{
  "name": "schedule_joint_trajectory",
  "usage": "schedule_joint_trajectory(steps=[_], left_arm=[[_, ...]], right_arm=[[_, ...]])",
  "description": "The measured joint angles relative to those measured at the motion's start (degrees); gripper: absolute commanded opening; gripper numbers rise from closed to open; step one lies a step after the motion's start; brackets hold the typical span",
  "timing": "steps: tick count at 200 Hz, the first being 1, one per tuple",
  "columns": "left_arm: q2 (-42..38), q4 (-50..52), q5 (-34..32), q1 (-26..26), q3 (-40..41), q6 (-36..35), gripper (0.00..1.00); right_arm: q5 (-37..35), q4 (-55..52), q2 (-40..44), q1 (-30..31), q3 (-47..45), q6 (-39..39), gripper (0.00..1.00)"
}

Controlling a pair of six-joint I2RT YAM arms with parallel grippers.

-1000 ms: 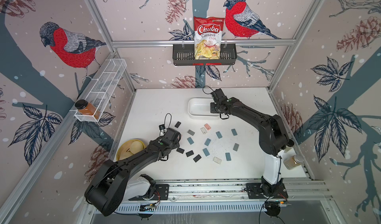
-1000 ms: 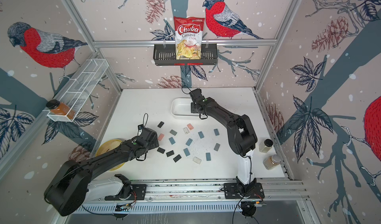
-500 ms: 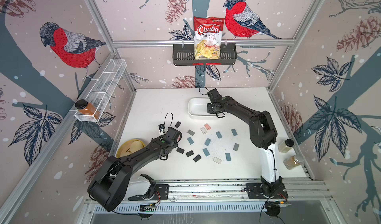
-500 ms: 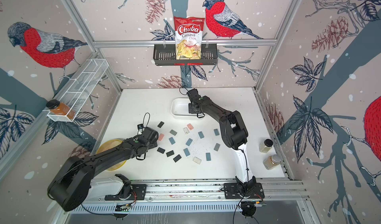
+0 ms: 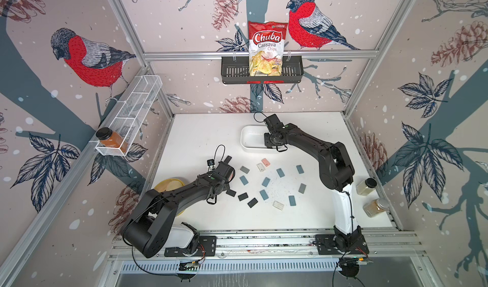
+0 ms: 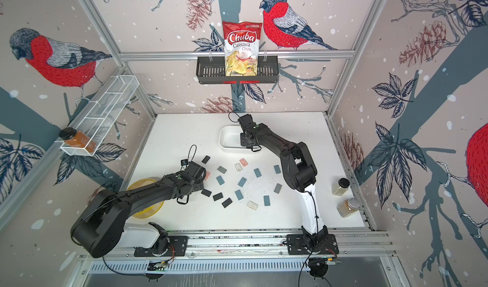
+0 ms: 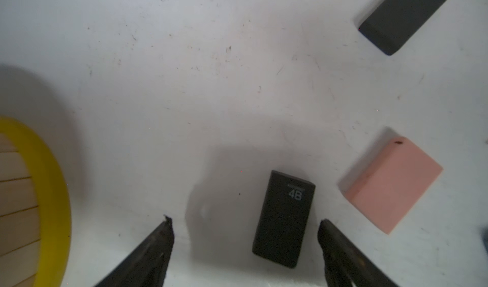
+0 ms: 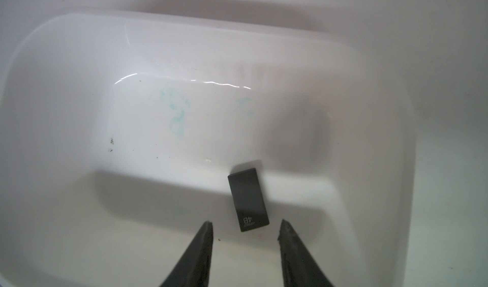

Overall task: Put the eraser in the storage box
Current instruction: Place the eraser in the storage box, then pick up the eraser from the center of the board.

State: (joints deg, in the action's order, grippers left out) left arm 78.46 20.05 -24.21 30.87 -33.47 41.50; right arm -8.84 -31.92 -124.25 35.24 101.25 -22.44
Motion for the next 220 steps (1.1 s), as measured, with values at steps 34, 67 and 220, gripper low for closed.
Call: schedule_joint_trajectory(steps=[34, 67, 220], left_arm=[[0.5, 0.0, 0.2, 0.0, 0.0, -0.4, 0.77], [0.7, -0.1, 0.2, 0.0, -0.1, -1.0, 0.72], [3.8, -1.9, 1.3, 0.0, -1.5, -1.4, 0.38]], right_arm=[[0.0, 0.2, 2.0, 0.5, -1.7, 0.0, 0.97], [-0.9, 1.9, 7.2, 1.4, -5.3, 0.0, 1.00], [-8.3, 7.8, 32.4, 6.0, -26.3, -3.3, 1.00]])
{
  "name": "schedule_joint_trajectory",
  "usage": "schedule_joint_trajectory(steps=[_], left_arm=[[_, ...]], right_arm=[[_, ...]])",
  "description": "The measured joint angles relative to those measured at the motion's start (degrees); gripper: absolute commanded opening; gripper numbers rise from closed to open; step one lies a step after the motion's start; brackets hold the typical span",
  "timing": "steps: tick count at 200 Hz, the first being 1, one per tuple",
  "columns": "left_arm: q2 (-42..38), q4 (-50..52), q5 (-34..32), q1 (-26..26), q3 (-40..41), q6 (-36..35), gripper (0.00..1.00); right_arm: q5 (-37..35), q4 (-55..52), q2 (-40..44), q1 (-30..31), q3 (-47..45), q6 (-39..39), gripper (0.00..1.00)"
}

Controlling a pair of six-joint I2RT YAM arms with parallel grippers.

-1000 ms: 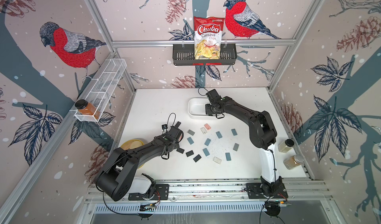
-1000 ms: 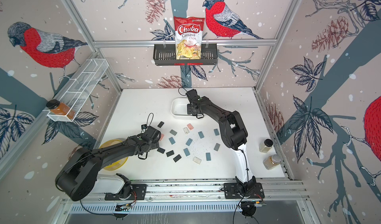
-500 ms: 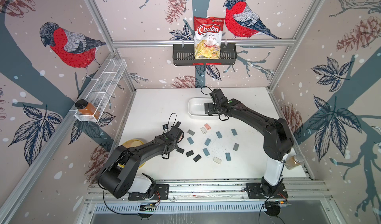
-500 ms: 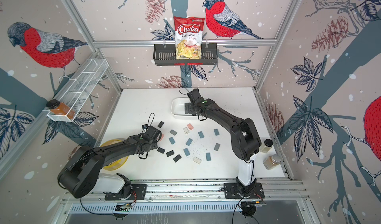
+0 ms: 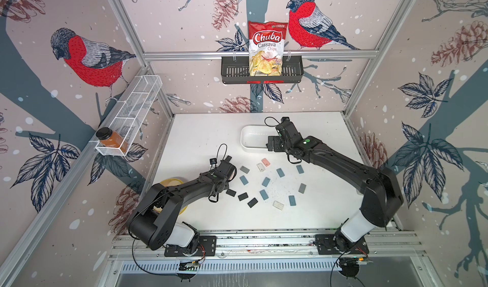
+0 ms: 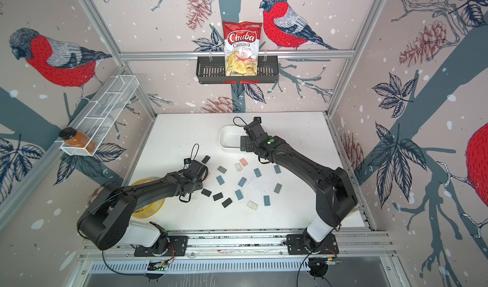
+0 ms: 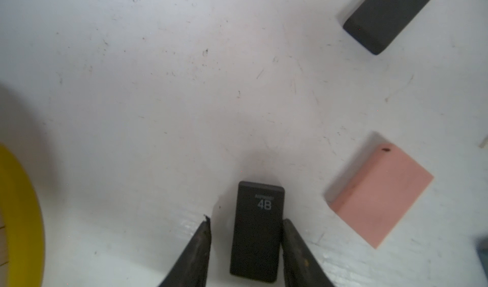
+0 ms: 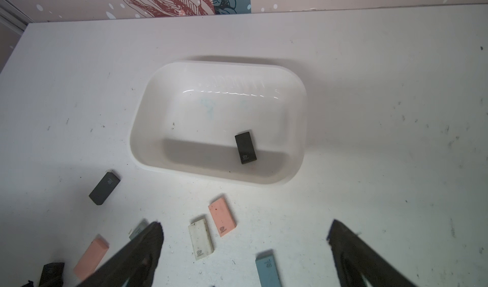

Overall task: Put the eraser in the storage box
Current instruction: Pick up the eraser from the center of the board.

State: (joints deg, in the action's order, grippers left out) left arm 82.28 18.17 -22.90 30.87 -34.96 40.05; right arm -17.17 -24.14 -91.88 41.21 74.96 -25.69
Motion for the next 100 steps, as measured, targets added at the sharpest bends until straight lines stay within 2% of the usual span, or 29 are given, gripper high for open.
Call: schedule_joint_trajectory(steps=[19, 100], left_arm=[[0.0, -0.3, 0.4, 0.0, 0.0, 0.0, 0.32], [0.6, -0.8, 0.3, 0.0, -0.3, -0.1, 0.25]], right_arm=[[-0.5, 0.6, 3.5, 0.2, -2.6, -0.7, 1.00], [-3.9, 1.6, 14.5, 0.5, -13.3, -1.7, 1.00]])
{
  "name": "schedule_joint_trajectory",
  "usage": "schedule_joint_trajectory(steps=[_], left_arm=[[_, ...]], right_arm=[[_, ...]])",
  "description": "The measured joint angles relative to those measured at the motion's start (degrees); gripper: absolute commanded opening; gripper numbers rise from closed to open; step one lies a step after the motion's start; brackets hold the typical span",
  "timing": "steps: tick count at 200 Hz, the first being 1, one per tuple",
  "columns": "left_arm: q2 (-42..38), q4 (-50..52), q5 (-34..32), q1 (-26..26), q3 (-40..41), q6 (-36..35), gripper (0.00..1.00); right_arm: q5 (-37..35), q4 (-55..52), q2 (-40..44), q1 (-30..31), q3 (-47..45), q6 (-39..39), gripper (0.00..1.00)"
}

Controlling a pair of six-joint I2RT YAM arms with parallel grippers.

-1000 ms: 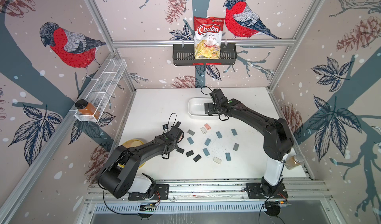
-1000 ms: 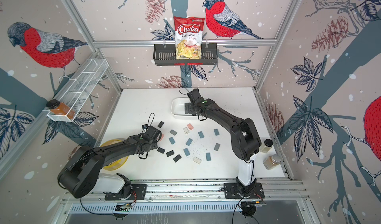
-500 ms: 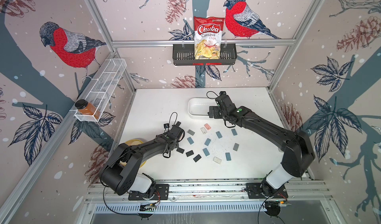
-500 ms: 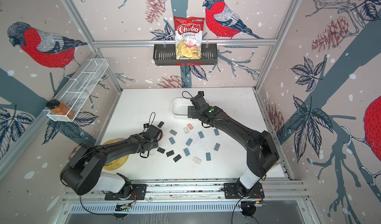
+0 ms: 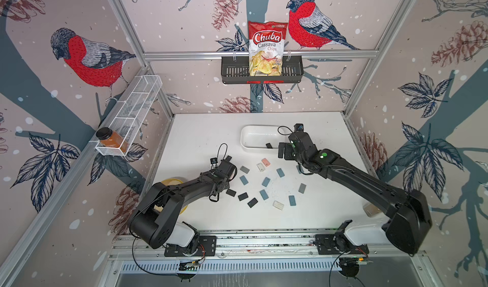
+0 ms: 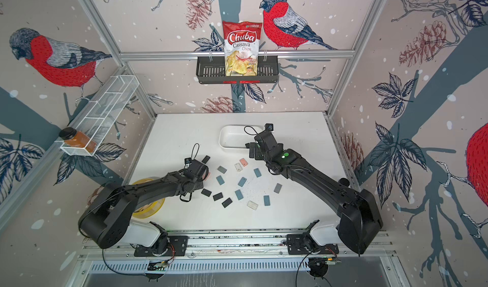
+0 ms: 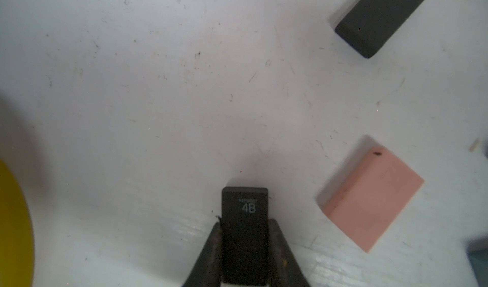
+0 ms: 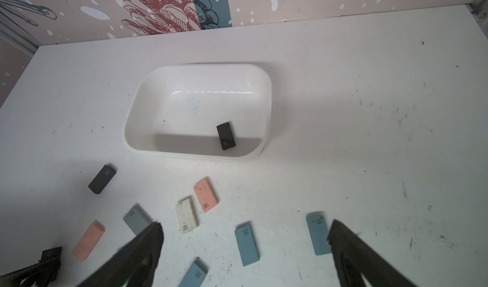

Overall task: Put the eraser in the storage box
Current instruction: Pick up the eraser from the center of the board.

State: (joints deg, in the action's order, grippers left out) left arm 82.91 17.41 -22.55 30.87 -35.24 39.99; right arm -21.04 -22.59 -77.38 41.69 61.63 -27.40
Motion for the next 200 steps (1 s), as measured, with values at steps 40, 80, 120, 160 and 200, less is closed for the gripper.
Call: schedule_joint_trajectory(steps=[40, 80, 120, 160, 200], left_arm=[[0.0, 0.0, 0.0, 0.0, 0.0, -0.1, 0.20], [-0.1, 0.0, 0.0, 0.0, 0.0, -0.4, 0.15], [-0.4, 0.0, 0.2, 0.0, 0.0, -0.6, 0.11], [-1.6, 1.2, 1.4, 0.0, 0.2, -0.6, 0.09], [-2.2, 2.7, 1.2, 0.9, -0.6, -0.6, 0.08]], right_arm=[[-1.2, 0.2, 5.0, 0.0, -6.0, -1.1, 1.00], [-1.9, 1.2, 11.3, 0.0, -12.9, -1.5, 1.00], [-2.4, 1.5, 16.1, 0.0, -17.9, -2.6, 1.00], [-2.5, 1.5, 18.9, 0.0, -21.9, -3.3, 1.00], [-2.5, 1.8, 19.9, 0.0, -24.2, -4.3, 1.00]])
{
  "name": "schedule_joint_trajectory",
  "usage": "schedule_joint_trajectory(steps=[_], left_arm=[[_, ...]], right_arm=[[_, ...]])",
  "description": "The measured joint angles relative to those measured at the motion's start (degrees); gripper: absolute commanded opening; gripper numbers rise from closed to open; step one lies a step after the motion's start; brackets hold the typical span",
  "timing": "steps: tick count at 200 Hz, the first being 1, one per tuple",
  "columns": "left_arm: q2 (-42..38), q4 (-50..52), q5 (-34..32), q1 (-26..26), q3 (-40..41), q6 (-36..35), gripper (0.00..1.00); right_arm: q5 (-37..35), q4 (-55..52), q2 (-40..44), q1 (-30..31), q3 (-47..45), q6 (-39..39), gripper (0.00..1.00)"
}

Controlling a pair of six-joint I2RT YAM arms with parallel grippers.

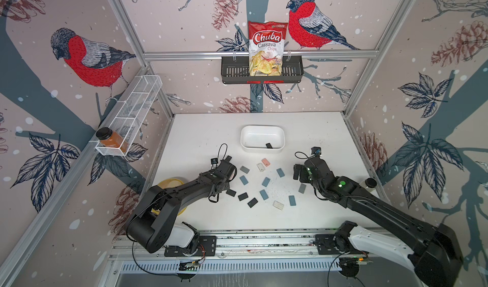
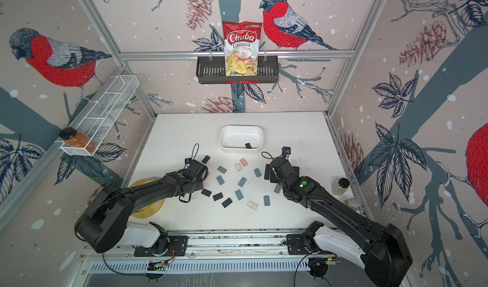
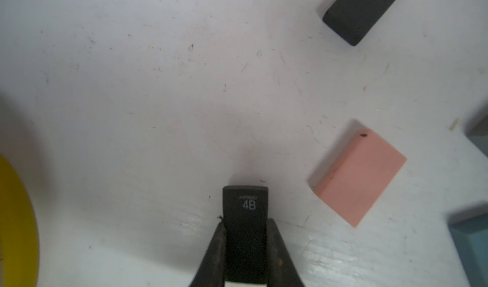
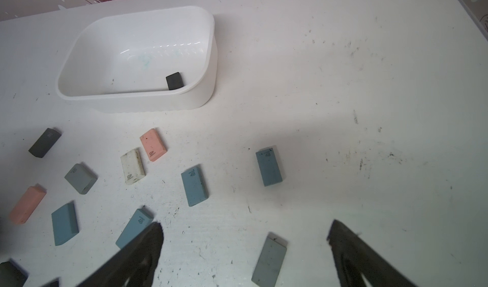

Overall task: Put the eraser in the storage box
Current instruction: Pick up the eraser from the center of the board, then place the eraser in the storage box.

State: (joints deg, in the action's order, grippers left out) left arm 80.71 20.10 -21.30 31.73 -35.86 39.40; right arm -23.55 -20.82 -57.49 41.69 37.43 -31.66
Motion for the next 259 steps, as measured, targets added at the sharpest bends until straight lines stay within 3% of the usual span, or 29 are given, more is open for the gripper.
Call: schedule_joint_trajectory(steps=[60, 129, 190, 259], left_arm=[[-1.5, 3.7, -1.6, 2.3, -4.9, 0.0, 0.07], [1.1, 7.9, -3.1, 3.8, -17.4, -2.2, 0.05], [11.1, 10.7, -4.0, 4.4, -34.5, -6.1, 0.04], [28.4, 12.9, -3.1, 4.5, -55.1, -11.0, 0.01]], right_arm=[[0.0, 0.3, -1.4, 0.0, -2.2, -3.1, 1.00], [0.1, -1.6, -4.7, -0.1, -2.1, -9.4, 1.00], [1.3, -4.1, -6.7, -0.1, -1.7, -13.6, 1.00], [4.9, -5.8, -7.4, 0.4, -2.5, -16.7, 1.00]])
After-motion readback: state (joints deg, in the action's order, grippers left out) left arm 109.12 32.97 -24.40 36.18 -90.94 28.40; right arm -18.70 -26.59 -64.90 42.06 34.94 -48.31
